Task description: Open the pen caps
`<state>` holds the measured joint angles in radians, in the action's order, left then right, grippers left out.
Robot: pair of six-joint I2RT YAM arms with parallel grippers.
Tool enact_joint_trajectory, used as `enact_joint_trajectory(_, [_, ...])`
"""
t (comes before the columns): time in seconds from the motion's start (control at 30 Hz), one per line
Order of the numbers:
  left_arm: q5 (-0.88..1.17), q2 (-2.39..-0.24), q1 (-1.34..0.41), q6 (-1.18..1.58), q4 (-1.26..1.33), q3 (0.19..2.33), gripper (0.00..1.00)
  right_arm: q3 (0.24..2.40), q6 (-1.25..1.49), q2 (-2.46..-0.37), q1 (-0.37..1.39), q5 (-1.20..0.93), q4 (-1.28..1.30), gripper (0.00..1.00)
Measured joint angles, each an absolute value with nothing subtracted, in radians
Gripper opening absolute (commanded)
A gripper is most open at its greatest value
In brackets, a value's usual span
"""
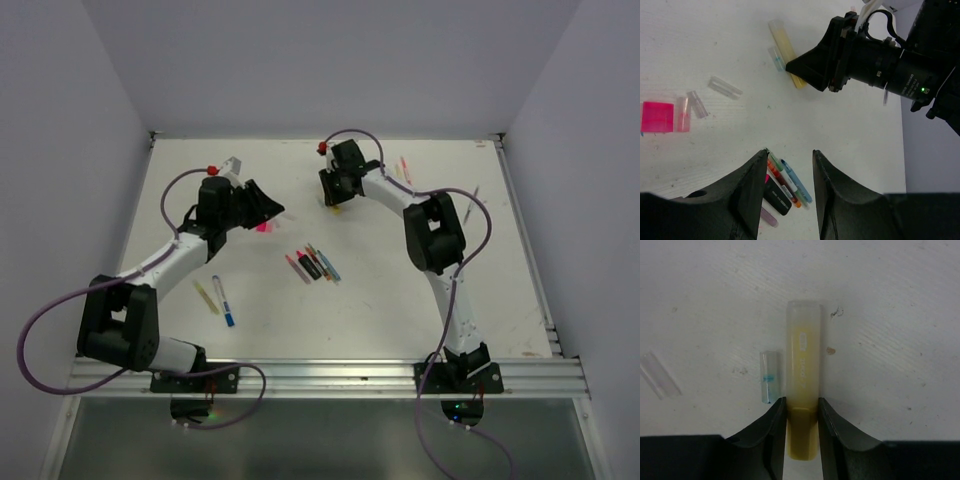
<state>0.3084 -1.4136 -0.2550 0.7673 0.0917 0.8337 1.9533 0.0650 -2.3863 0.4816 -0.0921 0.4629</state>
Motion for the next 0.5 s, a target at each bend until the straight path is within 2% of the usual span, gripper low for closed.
enact_joint_trajectory(0.5, [0.331, -1.434, -0.230, 0.794, 0.125, 0.820, 0.45, 1.827, 0.137, -2.319, 0.518, -0.176, 0.396, 0.14])
